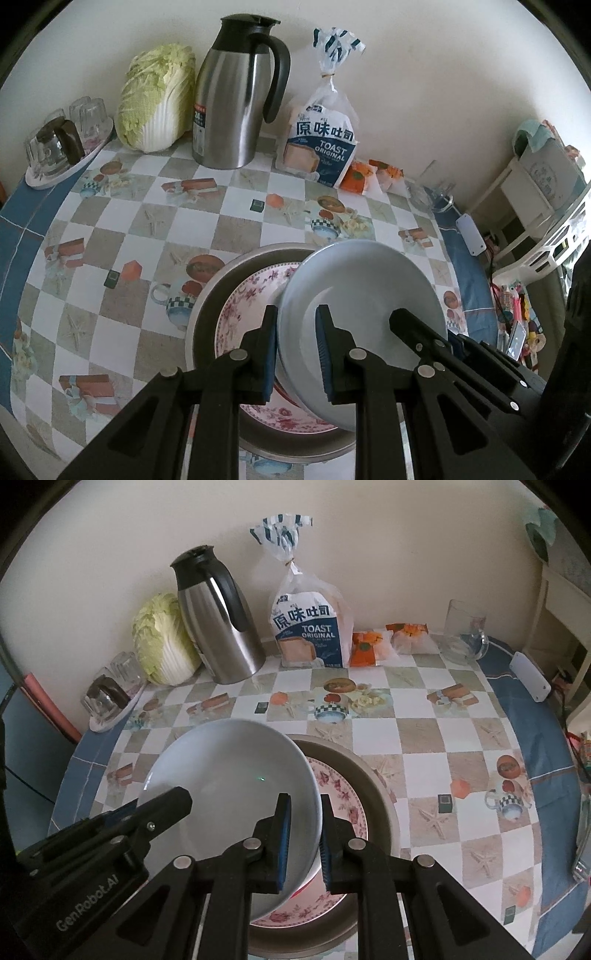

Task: Organize plates and bowls
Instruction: 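Lower the round bowl onto the stacked bowls with both tools, then open both tools to release the round bowl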

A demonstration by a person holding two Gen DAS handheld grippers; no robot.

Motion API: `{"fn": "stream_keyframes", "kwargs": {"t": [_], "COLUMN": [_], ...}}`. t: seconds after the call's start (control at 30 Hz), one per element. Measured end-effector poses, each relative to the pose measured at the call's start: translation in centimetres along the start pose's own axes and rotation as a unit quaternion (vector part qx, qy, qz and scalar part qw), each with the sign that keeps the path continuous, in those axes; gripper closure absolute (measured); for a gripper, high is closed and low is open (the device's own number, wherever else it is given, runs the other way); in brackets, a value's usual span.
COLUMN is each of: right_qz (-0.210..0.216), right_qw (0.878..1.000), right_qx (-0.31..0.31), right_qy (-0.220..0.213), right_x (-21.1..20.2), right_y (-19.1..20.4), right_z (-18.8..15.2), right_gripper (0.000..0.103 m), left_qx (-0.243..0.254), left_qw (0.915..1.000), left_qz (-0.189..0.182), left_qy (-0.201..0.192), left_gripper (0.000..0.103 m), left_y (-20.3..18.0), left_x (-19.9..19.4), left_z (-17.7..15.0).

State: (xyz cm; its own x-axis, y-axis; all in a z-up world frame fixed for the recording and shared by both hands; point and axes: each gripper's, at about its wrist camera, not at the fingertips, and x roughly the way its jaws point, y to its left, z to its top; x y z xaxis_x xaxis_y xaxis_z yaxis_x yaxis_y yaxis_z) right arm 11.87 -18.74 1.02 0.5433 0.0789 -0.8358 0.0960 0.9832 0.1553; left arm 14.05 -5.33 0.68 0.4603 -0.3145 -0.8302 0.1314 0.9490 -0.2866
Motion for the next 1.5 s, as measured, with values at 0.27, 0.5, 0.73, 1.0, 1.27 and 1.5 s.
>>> {"fn": "stream_keyframes", "kwargs": {"t": [0.27,0.5,0.73,1.0,1.27,1.5], "right_qz": [-0.009,-0.022,-0.028,-0.030,-0.026,-0.030], "right_qw": [1.000,0.999,0.999,0.999,0.999,0.999], "right_qx": [-0.012,-0.025,-0.036,-0.031,-0.025,-0.024], "right_qy": [-0.002,-0.005,-0.007,-0.010,-0.016,-0.023], "right_x": [0.1,0.1,0.1,-0.1,-0.6,-1.0], "right_y": [0.3,0.6,0.7,0.5,0.0,-0.3], "right_z": [-0.1,-0.1,-0.1,0.0,0.0,0.0], "right_gripper": [0.087,0.087,0.086,0.087,0.069,0.043], "left_qx": [0.001,0.005,0.003,0.001,-0.008,-0.016], "left_qw": [1.0000,0.9998,0.9998,0.9998,0.9995,0.9983], "left_qz": [0.009,0.017,0.016,0.016,0.019,0.043], "left_qy": [0.002,-0.002,-0.009,-0.013,-0.026,-0.037], "left_gripper": [0.082,0.083,0.084,0.084,0.065,0.032], "left_y": [0.2,0.2,0.4,0.6,1.0,1.7], "left_x": [0.4,0.4,0.0,-0.3,-1.1,-1.6], "left_z": [-0.1,0.0,0.1,0.2,0.4,0.5]}}
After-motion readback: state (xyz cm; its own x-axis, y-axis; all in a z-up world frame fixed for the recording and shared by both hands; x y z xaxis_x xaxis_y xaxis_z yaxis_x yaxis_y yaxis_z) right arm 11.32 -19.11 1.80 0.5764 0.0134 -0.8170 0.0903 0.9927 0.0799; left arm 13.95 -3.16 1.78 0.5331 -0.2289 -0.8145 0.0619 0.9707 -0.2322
